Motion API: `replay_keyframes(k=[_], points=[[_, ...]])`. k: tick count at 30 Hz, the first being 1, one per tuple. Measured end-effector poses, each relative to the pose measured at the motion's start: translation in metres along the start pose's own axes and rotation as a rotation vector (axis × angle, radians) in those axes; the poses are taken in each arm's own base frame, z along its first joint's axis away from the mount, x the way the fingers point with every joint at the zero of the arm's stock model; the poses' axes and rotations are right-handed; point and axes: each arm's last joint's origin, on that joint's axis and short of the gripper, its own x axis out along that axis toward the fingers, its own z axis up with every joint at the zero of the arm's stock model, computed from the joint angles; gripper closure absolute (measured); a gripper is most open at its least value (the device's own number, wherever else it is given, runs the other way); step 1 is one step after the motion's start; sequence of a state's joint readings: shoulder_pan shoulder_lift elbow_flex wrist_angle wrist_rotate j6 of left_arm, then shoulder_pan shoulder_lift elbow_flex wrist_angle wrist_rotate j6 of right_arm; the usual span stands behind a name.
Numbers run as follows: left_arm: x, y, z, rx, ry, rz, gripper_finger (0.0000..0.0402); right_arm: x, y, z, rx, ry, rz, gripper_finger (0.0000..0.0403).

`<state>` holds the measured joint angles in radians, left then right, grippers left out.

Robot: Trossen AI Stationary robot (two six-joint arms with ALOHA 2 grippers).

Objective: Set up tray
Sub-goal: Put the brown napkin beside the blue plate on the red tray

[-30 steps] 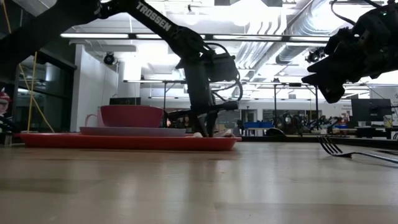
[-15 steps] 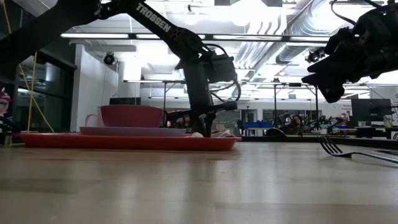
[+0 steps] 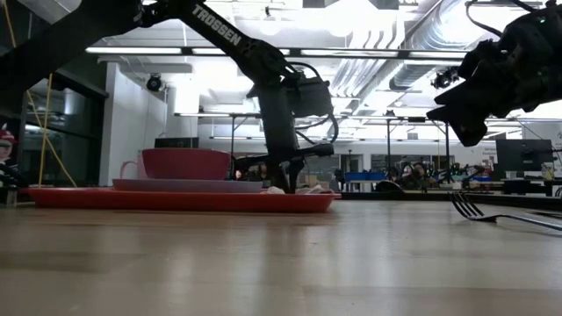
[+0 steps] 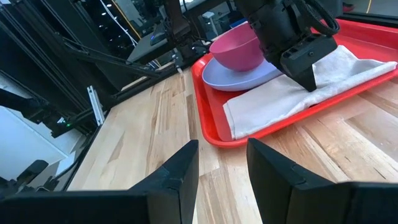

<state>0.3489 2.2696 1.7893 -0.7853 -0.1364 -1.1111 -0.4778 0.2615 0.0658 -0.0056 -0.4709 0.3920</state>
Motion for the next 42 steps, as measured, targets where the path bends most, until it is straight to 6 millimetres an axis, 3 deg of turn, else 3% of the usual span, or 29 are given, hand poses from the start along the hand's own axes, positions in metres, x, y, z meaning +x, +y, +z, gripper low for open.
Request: replay_keyframes(k=[21, 42], points=[[-0.022, -0.009, 0.009, 0.035, -0.028, 0.023, 0.0358, 0.0, 0.0, -0.001, -0.005, 0.007, 0.001, 0.0289], [-0.024, -0.011, 0.008, 0.043, 0.003, -0.003, 0.0357, 0.0, 0.0, -0.001, -0.004, 0.008, 0.005, 0.0289]])
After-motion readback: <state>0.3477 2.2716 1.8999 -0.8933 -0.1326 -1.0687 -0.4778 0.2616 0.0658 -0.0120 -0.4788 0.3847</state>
